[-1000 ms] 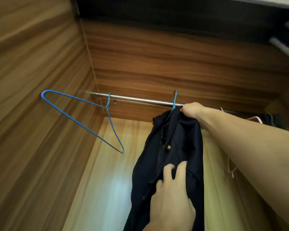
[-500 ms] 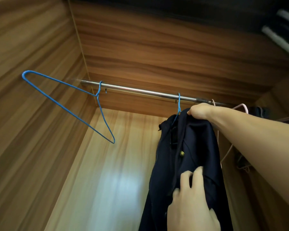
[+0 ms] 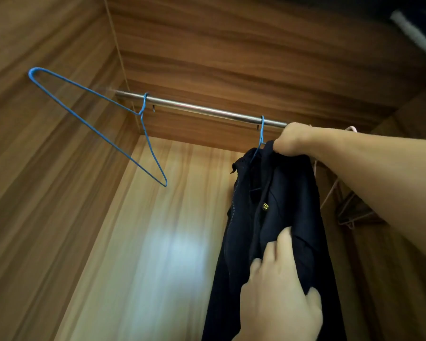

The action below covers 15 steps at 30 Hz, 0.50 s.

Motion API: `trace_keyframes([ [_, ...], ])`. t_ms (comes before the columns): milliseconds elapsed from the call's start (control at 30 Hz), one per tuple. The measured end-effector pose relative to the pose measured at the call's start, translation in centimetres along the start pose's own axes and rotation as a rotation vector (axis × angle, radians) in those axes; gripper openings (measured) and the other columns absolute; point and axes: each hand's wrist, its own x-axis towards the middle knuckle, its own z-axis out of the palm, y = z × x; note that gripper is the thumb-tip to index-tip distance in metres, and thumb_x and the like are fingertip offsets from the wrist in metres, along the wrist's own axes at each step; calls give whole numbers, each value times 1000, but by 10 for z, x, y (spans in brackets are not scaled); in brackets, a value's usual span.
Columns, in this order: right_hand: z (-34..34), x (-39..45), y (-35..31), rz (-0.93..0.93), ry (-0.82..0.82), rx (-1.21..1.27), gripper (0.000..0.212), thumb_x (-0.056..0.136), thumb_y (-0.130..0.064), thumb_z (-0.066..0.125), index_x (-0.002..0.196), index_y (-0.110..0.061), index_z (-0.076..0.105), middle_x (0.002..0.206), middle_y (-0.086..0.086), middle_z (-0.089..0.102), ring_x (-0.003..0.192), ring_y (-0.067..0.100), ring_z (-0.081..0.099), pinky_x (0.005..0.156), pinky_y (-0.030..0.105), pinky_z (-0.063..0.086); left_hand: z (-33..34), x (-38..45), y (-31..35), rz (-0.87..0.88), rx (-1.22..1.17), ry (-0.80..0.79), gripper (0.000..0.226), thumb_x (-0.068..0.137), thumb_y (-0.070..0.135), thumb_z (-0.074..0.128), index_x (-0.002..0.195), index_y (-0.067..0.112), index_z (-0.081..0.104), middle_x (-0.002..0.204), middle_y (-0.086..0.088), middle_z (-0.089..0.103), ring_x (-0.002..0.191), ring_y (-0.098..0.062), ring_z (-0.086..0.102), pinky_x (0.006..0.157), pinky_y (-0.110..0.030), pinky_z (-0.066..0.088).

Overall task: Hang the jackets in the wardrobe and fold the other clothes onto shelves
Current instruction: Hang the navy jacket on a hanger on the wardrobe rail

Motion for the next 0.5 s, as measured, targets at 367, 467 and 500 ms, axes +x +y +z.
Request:
trace_keyframes([
  [367, 29, -45, 29, -55, 214, 393, 13, 85, -20, 56, 92, -10, 49, 92, 5, 52, 75, 25, 50, 67, 33, 40, 4, -47, 14, -49, -46, 148, 30, 79, 53, 58, 80, 33, 36, 92, 18, 43, 92, -6, 43, 79, -31, 45],
  [467, 43, -61, 46, -12, 188, 612, 30, 87, -24, 56, 113, -12, 48, 100, 2, 46, 87, 25, 49, 72, 35, 40, 9, -66, 23, -78, 114, 119, 31, 76, 57, 59, 93, 44, 36, 110, 27, 40, 117, -8, 36, 97, -30, 37],
  [500, 48, -67, 52, 5, 165, 655, 31, 88, -26, 57, 114, -13, 48, 99, 0, 46, 85, 24, 50, 70, 33, 40, 12, -76, 24, -104, 178, 84, 44, 76, 59, 57, 113, 45, 38, 131, 26, 34, 133, -9, 24, 110, -32, 28],
])
